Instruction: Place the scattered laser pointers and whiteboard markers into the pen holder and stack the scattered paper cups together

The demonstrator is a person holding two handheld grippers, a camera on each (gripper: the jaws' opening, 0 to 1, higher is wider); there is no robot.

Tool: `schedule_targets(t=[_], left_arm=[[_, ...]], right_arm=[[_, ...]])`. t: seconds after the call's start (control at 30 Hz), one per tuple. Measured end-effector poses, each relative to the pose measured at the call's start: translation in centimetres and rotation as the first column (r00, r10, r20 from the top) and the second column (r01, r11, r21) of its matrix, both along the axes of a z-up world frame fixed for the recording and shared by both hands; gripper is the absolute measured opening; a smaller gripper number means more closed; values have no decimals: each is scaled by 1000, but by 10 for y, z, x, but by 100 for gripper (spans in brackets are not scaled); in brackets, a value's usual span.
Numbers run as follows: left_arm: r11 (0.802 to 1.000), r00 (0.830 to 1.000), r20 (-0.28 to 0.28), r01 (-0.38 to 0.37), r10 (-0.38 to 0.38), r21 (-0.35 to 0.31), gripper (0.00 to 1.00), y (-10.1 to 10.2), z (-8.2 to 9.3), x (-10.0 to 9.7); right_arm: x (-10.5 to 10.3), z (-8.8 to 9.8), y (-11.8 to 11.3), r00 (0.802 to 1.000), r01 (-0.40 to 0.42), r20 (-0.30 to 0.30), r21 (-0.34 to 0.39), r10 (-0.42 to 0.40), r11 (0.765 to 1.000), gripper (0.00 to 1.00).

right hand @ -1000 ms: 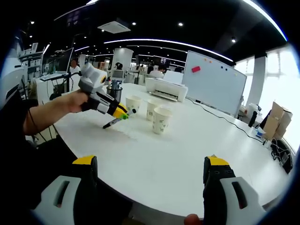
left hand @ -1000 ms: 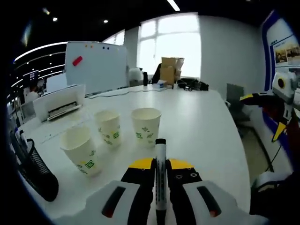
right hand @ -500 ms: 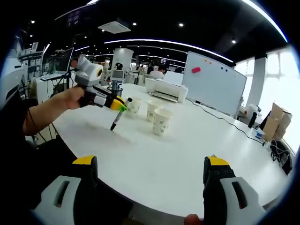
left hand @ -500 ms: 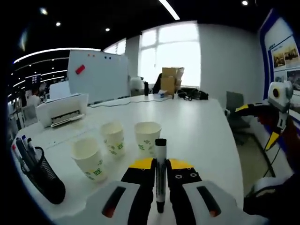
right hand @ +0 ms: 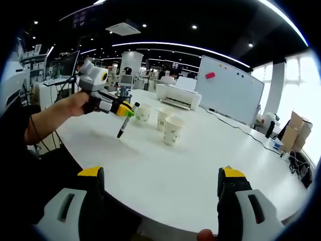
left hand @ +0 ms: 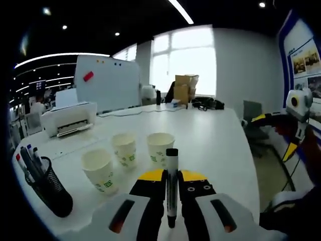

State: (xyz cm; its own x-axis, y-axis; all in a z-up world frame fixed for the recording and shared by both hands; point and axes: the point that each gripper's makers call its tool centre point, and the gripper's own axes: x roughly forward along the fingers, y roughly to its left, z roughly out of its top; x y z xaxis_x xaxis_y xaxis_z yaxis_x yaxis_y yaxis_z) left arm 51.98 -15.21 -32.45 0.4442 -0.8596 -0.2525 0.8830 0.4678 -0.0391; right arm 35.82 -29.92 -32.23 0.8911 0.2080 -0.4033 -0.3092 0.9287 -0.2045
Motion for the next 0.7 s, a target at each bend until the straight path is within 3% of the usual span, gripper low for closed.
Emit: schedule_targets(t=[0.7], left_arm=[[999, 999, 24, -21, 22, -36, 15, 16, 17, 0]], right_arm=[[1, 4, 4, 1000, -8, 9, -5, 8, 1000, 88]])
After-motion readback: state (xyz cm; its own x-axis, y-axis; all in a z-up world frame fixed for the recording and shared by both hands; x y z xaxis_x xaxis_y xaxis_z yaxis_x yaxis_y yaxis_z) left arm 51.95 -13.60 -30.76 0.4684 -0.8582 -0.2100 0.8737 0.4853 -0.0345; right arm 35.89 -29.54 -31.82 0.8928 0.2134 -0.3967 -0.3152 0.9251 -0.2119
